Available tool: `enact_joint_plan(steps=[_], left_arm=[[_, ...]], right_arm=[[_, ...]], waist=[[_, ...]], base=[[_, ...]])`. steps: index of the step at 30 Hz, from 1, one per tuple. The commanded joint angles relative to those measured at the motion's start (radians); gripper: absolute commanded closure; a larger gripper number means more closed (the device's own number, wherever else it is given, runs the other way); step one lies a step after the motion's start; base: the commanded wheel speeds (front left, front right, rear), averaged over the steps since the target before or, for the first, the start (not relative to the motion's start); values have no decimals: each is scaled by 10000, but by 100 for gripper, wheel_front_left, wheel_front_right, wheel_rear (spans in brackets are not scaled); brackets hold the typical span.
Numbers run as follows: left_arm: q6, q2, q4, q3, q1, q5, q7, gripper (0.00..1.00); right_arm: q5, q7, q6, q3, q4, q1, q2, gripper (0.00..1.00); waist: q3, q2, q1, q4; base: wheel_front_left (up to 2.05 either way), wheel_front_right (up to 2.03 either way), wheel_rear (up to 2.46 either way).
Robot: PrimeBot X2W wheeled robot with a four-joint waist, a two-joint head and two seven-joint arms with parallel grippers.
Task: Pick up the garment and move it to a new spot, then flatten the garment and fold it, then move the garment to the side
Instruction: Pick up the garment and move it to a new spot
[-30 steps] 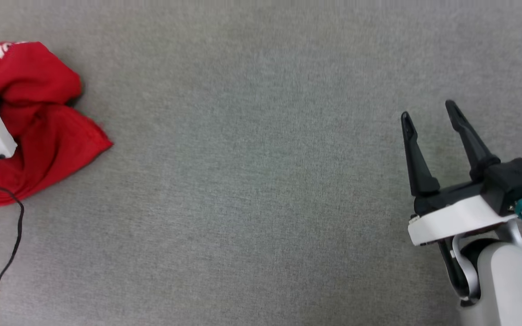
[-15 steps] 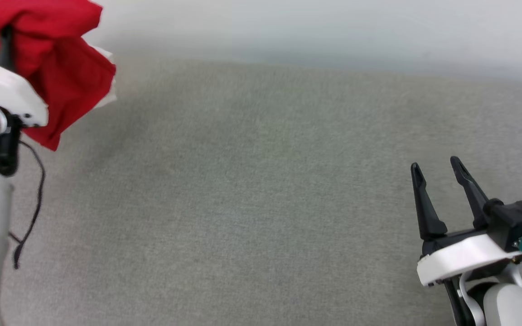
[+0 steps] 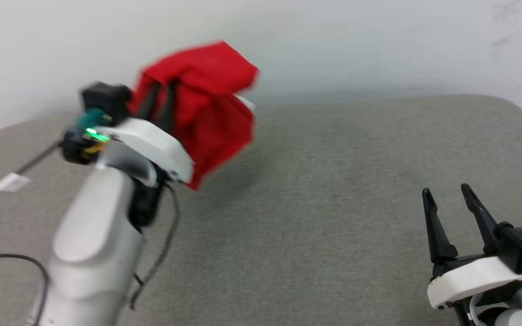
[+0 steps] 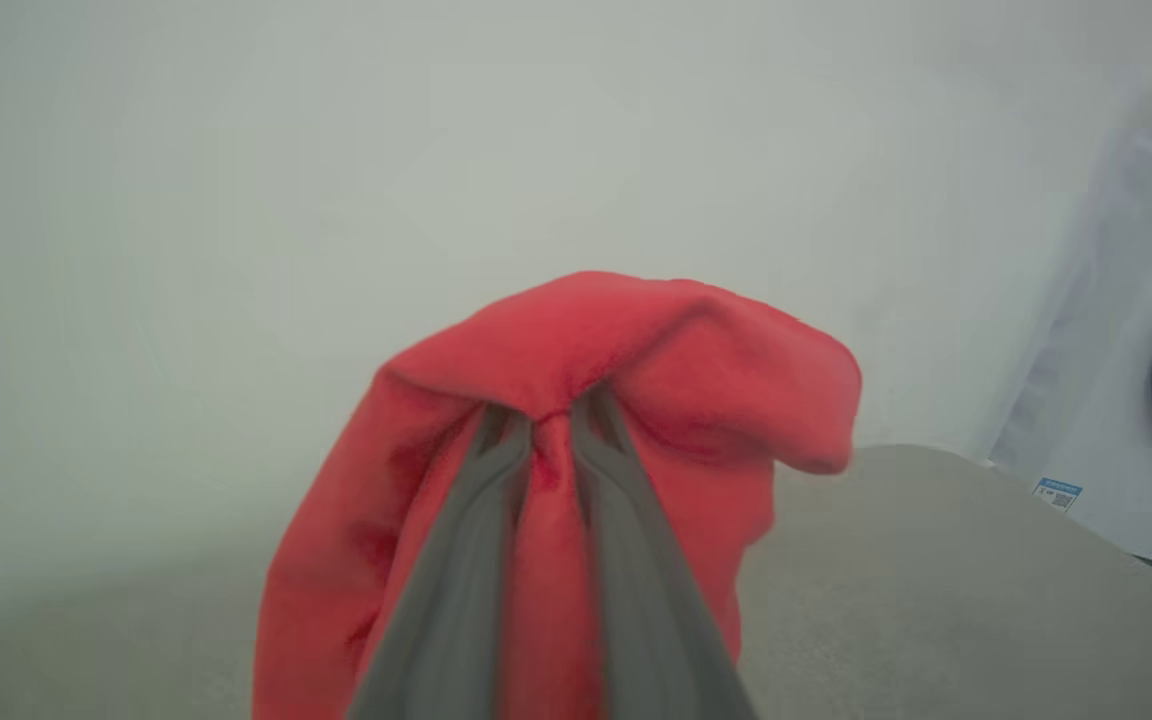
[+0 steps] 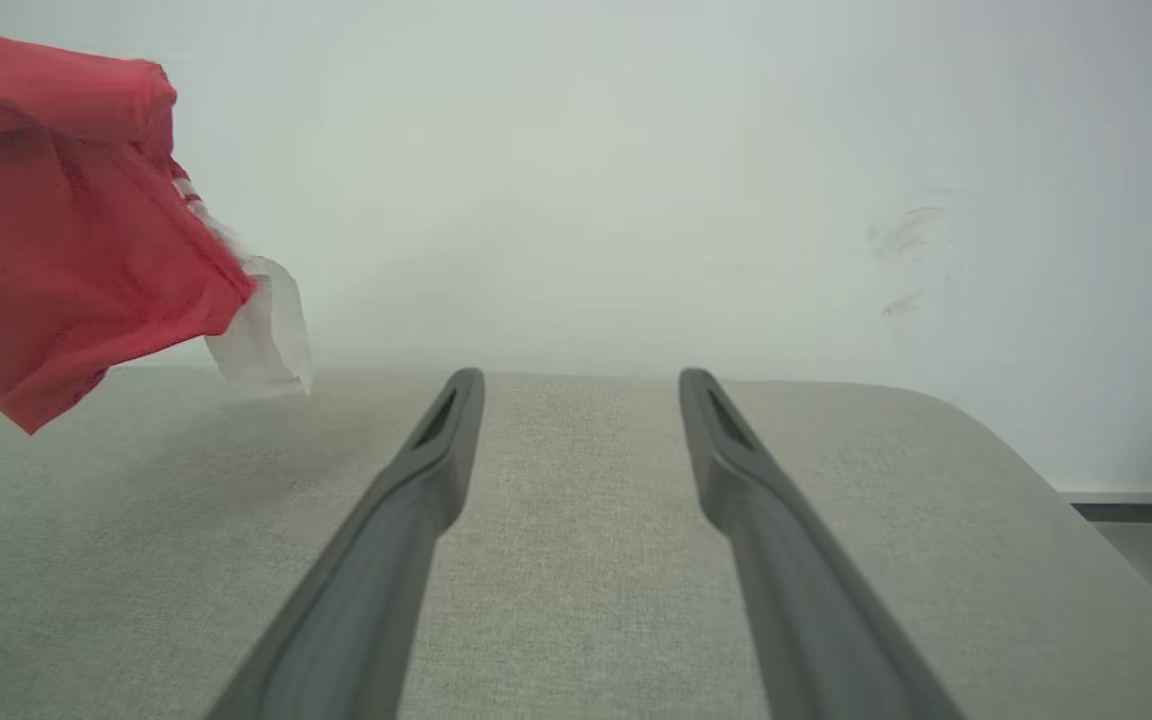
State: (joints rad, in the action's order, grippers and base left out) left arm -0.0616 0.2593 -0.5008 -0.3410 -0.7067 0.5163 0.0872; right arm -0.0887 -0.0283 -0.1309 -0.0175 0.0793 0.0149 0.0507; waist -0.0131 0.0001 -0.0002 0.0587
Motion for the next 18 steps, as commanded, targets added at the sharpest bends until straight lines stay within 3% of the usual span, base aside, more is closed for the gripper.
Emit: enact_joint_plan(steps=[1, 10, 15, 16, 17, 18], left_arm=[[-39, -146, 203, -110, 229, 29, -45, 100], [-438, -1521, 563, -2150, 2365, 231, -663, 100], [-572, -1740, 137, -3244, 3297, 211, -920, 100], [-580, -1767, 29, -3328, 3437, 291, -910, 69], [-554, -1801, -28, -3377, 3517, 298, -831, 29], [-551, -1834, -39, -3479, 3550, 222, -732, 0]], right_arm=[[-60, 16, 3, 11, 70, -109, -9, 0], [-198, 44, 3, -188, 264, -188, -9, 0], [-300, -25, 3, -202, 179, -150, -9, 0], [-316, -44, 3, -182, 154, -126, -11, 0], [-337, -61, 3, -168, 116, -110, -11, 0], [-361, -62, 3, -186, 80, -117, -9, 0]], waist=[[33, -1, 2, 363], [-511, -1, 2, 889], [-702, -1, 2, 764], [-700, -1, 2, 718], [-676, -1, 2, 658], [-634, -1, 2, 580]], base=[[0, 0, 0], [0, 0, 0], [0, 0, 0], [0, 0, 0], [0, 0, 0], [0, 0, 0]])
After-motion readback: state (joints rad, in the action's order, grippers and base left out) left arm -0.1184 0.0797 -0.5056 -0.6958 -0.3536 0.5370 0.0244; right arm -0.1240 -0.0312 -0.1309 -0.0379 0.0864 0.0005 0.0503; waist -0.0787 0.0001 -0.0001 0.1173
